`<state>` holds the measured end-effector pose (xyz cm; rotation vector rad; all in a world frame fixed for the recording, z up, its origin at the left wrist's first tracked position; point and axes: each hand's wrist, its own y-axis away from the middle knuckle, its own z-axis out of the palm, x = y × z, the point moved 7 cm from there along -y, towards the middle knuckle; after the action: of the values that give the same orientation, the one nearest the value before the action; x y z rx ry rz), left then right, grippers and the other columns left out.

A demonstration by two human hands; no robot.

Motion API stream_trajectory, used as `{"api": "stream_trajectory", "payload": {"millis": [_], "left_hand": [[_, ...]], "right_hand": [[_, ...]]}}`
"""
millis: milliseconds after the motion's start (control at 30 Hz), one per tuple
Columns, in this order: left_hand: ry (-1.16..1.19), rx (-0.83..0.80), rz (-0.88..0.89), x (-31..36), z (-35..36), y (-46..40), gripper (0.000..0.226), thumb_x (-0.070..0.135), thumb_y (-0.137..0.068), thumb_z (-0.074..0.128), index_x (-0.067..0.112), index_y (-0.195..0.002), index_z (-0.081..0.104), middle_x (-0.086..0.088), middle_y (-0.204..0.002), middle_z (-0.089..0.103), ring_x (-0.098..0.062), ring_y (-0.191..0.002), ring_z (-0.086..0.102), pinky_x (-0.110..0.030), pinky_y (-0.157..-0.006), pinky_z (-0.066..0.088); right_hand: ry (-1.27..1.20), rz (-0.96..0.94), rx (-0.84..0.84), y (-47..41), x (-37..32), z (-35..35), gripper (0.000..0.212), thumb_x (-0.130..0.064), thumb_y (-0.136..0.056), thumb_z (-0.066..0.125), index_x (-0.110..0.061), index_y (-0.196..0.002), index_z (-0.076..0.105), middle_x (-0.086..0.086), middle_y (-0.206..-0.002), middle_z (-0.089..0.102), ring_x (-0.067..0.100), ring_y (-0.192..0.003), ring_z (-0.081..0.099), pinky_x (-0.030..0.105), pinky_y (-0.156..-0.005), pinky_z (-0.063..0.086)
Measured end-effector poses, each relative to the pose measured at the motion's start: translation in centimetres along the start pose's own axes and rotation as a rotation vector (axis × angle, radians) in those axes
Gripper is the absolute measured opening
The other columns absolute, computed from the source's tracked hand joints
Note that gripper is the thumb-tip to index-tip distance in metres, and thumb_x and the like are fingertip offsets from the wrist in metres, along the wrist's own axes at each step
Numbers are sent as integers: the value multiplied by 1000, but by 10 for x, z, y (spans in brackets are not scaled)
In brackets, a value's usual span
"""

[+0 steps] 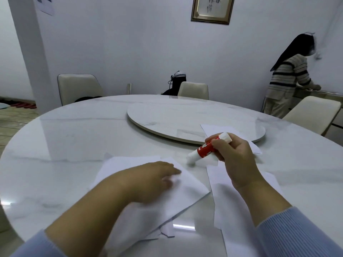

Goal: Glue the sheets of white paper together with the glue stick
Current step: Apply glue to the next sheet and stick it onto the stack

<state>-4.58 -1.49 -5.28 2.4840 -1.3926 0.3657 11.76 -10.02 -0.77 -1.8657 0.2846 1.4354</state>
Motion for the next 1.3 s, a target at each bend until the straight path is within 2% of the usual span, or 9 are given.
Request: {"api": "stream_trajectory", "payload": {"millis": [133, 300, 433, 633, 767, 933, 1033, 1167, 1300], "left_hand": [[-167, -101, -13, 5, 29, -3, 64, 56, -93, 30, 41, -147, -2, 11, -159, -13, -11, -145, -15, -39, -119, -7], [-1, -158, 43, 5, 12, 8, 58, 46, -90, 48, 53, -141, 22, 30, -154, 6, 5, -143, 0, -31, -120, 0], [-60, -180, 68, 14, 22, 14, 68, 51, -91, 42, 46, -147, 3, 26, -155, -6, 5, -142, -12, -26, -114, -11], [1, -178, 20, 19, 17, 19, 70, 51, -92, 42, 44, -146, -2, 38, -133, -10, 14, -112, -12, -22, -112, -6], [17, -144, 22, 15, 15, 18, 69, 52, -91, 44, 47, -145, 2, 37, -126, -12, 12, -120, -18, -19, -108, -8], [-62, 98, 19, 9, 10, 13, 56, 58, -89, 43, 51, -141, 24, 24, -156, 12, -1, -144, 7, -29, -116, 8], [-120, 73, 93, 15, 11, 10, 46, 44, -94, 43, 52, -138, 31, 23, -155, 17, -3, -143, 11, -29, -115, 8], [191, 23, 183, 22, 8, 16, 48, 12, -91, 43, 43, -124, 58, 29, -145, 37, 12, -135, 26, -13, -113, 15], [-189, 240, -105, 1, 7, 9, 61, 59, -90, 33, 37, -146, 22, 8, -159, 15, -15, -147, 9, -34, -119, 6]], "right_hand": [[152, -15, -77, 4, 3, 9, 9, -18, -81, 62, -15, -84, 70, 2, -70, 64, 14, -65, 50, 34, -67, 43], [220, -6, -183, 6, 7, 22, 11, -13, -83, 62, -20, -88, 69, -13, -71, 71, 6, -66, 53, 22, -67, 46], [317, 18, -219, 9, 11, 28, 11, -14, -82, 61, -22, -84, 69, -17, -67, 69, -2, -56, 51, 12, -57, 40], [432, 2, -265, 12, 2, 25, 22, -30, -63, 58, -13, -70, 70, 3, -77, 73, 23, -68, 61, 38, -65, 49], [331, 43, -547, 18, 0, 35, 49, -34, -50, 58, 9, -72, 65, 33, -72, 60, 23, -58, 44, 29, -53, 36], [145, 244, -931, 41, -3, 49, 23, -16, -50, 57, -2, -63, 69, 3, -56, 66, 13, -43, 42, 17, -43, 33], [-242, 203, -645, 22, -13, 34, 20, -20, -46, 56, -6, -54, 68, 6, -56, 64, 10, -42, 47, 16, -43, 34], [-449, 135, -192, 0, -4, 5, 22, -14, -65, 52, -9, -54, 70, 3, -57, 59, 9, -42, 42, 23, -50, 34], [-53, 116, -56, 0, 7, 4, 16, -15, -85, 58, -13, -81, 73, -1, -64, 60, 9, -55, 49, 24, -60, 36]]}}
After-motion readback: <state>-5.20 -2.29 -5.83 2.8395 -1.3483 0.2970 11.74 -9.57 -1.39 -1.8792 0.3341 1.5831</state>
